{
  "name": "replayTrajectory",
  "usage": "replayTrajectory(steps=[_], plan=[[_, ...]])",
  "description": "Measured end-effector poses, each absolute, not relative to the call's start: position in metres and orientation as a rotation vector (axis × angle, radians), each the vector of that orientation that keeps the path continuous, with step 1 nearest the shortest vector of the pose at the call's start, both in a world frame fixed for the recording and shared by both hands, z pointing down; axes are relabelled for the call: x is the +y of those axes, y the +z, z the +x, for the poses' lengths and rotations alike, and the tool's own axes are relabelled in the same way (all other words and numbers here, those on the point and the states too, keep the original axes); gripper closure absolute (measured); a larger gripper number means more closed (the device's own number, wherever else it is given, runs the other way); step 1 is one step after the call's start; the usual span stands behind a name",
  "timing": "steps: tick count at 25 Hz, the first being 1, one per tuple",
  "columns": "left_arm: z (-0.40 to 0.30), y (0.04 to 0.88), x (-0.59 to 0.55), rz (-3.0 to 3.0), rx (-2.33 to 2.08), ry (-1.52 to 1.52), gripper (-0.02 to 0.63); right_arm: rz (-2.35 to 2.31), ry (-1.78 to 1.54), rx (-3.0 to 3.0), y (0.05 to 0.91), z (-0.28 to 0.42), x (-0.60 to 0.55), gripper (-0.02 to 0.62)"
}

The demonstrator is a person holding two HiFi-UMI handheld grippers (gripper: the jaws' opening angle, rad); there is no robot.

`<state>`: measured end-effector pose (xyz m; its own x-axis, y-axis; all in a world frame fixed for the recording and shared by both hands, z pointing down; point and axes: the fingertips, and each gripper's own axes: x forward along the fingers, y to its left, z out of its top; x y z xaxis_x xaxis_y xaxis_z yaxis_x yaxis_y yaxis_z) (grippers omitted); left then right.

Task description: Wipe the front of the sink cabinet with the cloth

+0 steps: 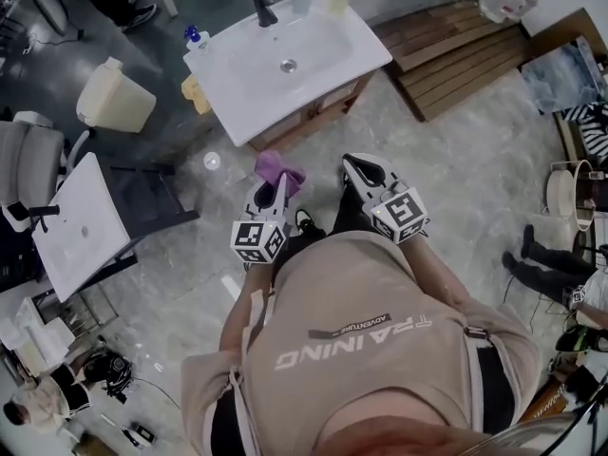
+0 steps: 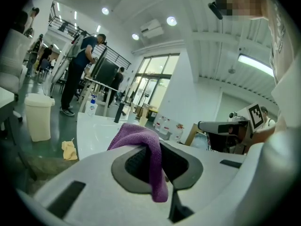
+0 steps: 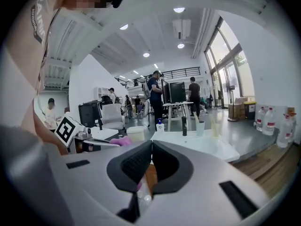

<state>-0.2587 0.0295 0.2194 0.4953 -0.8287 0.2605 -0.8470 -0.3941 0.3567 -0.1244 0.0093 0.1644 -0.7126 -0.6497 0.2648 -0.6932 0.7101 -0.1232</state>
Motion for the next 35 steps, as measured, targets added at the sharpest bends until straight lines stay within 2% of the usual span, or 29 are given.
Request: replayTrajectory(steps=[7,19,35], plan=[[-0.246,0.218,-0.012,2.176,-1.57,0.081,0.569,0.858,0.318,-2.805,0.174,-0.115,-0.043,0.583],[-0.195,0.214,-0.067,1.927,-1.821,0.0,0.569,0.639,0.361,-2.822,0.214,-0.04,-0.129,0.584],[-0.234,0.232,-0.033,1.928,-1.789,-0.033,0.569,0.59,0.339,-2.795,0.203,-0.085,-0.091,0.583]])
